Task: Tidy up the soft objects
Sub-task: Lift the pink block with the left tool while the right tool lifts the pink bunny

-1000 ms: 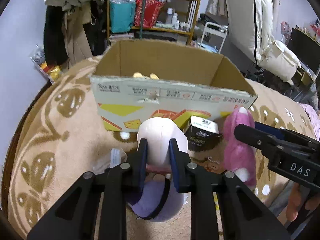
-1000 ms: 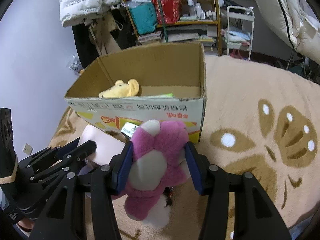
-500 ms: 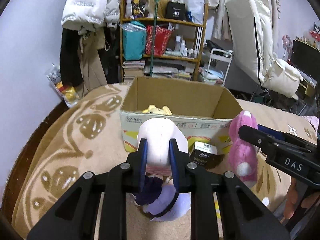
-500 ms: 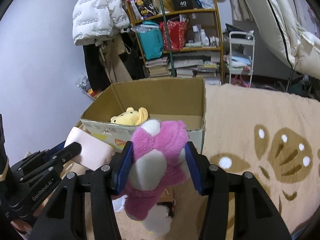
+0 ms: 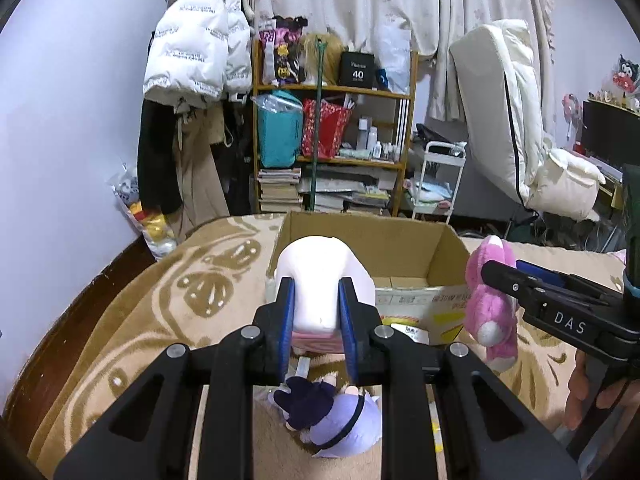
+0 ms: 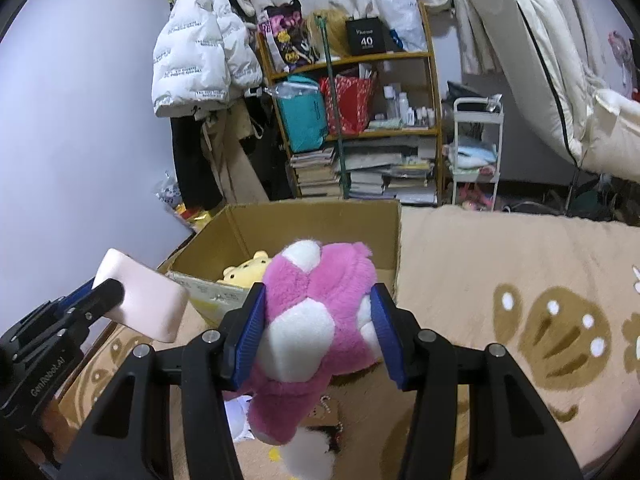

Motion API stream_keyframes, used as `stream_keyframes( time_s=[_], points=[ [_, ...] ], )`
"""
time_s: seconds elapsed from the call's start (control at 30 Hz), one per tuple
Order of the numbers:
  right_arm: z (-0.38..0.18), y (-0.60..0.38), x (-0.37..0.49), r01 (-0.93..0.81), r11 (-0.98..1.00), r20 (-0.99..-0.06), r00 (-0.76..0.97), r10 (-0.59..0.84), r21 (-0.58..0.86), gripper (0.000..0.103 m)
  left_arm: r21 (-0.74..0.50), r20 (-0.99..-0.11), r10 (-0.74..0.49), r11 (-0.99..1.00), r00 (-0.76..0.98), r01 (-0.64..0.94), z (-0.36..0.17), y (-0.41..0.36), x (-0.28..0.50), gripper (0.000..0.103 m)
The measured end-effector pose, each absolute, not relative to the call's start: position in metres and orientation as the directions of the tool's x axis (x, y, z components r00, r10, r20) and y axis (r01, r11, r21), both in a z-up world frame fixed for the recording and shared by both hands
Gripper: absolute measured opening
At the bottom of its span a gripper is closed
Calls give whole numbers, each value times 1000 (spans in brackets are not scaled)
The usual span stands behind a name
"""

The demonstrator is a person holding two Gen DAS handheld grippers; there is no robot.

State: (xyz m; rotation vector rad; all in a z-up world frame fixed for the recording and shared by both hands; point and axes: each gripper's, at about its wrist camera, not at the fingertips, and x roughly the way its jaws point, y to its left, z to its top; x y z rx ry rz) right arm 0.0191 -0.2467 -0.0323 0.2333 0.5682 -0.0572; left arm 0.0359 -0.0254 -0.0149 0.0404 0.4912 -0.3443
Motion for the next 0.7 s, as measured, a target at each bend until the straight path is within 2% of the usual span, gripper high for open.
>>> stream_keyframes(
  time_s=[0.37,0.7],
  points=[
    [-17,-252,25,139,975,-481,876,-40,172,55,23,-384,-294,945,875,328,1,-35,37,20],
    [-7,-254,56,137,981,-440,895,-65,134,55,35,-349,-315,937,883,348,8,-51,65,20]
  ],
)
